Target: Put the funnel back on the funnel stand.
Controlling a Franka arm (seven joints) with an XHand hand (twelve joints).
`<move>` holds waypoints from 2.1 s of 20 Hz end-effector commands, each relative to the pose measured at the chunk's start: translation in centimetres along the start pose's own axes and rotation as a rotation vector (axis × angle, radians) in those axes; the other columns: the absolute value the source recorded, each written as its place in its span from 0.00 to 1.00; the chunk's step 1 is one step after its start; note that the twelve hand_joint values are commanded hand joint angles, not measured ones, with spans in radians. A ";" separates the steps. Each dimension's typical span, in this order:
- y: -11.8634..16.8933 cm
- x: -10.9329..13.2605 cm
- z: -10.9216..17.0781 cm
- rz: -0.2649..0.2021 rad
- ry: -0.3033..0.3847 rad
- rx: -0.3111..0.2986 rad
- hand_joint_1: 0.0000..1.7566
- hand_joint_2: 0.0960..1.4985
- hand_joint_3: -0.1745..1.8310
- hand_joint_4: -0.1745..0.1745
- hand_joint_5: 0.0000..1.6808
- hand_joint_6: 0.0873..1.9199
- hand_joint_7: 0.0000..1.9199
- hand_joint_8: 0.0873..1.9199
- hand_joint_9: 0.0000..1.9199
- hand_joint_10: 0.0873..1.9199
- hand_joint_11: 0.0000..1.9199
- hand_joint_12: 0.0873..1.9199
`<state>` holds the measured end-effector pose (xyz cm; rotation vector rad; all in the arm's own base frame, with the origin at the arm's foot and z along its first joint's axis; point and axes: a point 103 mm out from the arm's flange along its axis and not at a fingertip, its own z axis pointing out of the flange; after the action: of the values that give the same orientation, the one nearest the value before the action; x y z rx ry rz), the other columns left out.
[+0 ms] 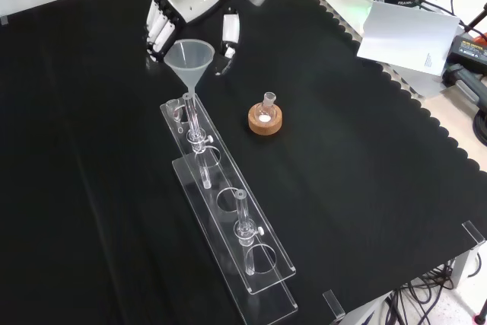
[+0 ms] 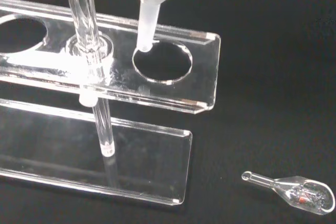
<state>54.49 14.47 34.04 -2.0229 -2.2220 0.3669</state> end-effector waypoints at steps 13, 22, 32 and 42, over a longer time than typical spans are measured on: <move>3.0 0.4 4.2 -0.001 -0.005 0.064 0.42 0.55 0.32 0.43 0.37 0.28 0.26 0.32 0.42 0.19 0.41 0.56; 3.3 0.8 5.0 -0.001 0.007 0.091 0.39 0.50 0.33 0.34 0.22 0.12 0.11 0.34 0.26 0.29 0.26 0.66; 1.2 1.0 4.1 -0.025 -0.026 0.109 0.36 0.43 0.30 0.35 0.12 0.00 0.00 0.28 0.11 0.34 0.14 0.71; -4.6 -1.0 1.1 0.021 0.008 0.021 0.35 0.41 0.28 0.35 0.12 0.00 0.01 0.27 0.11 0.35 0.13 0.72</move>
<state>53.25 14.76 31.38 -1.9831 -2.1924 0.4695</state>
